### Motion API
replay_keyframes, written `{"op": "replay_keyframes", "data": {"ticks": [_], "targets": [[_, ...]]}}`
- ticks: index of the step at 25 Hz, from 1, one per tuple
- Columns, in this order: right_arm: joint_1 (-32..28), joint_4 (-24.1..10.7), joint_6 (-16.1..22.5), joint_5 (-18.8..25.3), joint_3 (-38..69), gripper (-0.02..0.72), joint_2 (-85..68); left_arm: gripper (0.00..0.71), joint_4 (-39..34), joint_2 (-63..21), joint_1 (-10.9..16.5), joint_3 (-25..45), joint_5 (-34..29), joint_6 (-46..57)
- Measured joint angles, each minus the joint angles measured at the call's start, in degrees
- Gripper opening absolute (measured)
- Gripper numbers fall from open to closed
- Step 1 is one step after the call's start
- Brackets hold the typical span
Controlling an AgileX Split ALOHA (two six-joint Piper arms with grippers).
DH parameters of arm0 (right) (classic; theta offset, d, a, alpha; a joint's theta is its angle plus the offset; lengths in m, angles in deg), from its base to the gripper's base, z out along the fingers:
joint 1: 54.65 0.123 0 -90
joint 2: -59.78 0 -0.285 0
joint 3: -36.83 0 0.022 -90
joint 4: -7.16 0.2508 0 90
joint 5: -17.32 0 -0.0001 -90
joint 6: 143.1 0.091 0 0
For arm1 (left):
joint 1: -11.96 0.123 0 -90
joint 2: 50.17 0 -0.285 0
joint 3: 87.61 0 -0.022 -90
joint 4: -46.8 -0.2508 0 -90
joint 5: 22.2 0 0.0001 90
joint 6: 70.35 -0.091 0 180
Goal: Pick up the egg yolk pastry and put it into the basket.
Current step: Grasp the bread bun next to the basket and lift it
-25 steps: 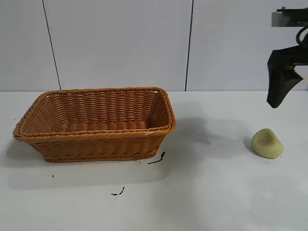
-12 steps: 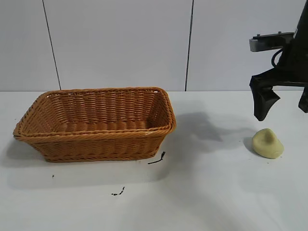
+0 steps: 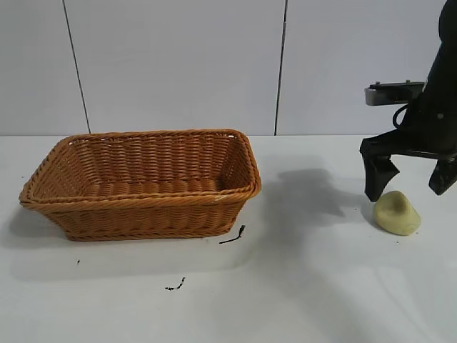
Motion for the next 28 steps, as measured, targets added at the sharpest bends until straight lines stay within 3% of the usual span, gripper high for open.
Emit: {"op": "replay_keyframes", "data": {"ticks": [10,13,17,19,25,28], "targets": [[0.00,0.00,-0.17,-0.98,-0.04,0.664,0.26,0.695,0.00,0.00,0.00,0.00,0.00,0.00],[0.00,0.00,-0.35,-0.79,-0.04,0.564,0.26,0.695,0.00,0.00,0.00,0.00,0.00,0.00],[0.00,-0.42,-0.35,0.25,-0.04,0.289,0.26,0.695,0.00,0.00,0.00,0.00,0.00,0.00],[0.00,-0.63,-0.35,0.30,-0.04,0.186,0.26,0.695,0.00,0.00,0.00,0.00,0.00,0.00],[0.00,-0.87,-0.35,0.79,-0.27,0.119,0.26,0.695,0.00,0.00,0.00,0.00,0.00,0.00],[0.00,-0.87,-0.35,4.75,-2.83,0.118,0.37,0.695,0.00,0.00,0.00,0.00,0.00,0.00]]}}
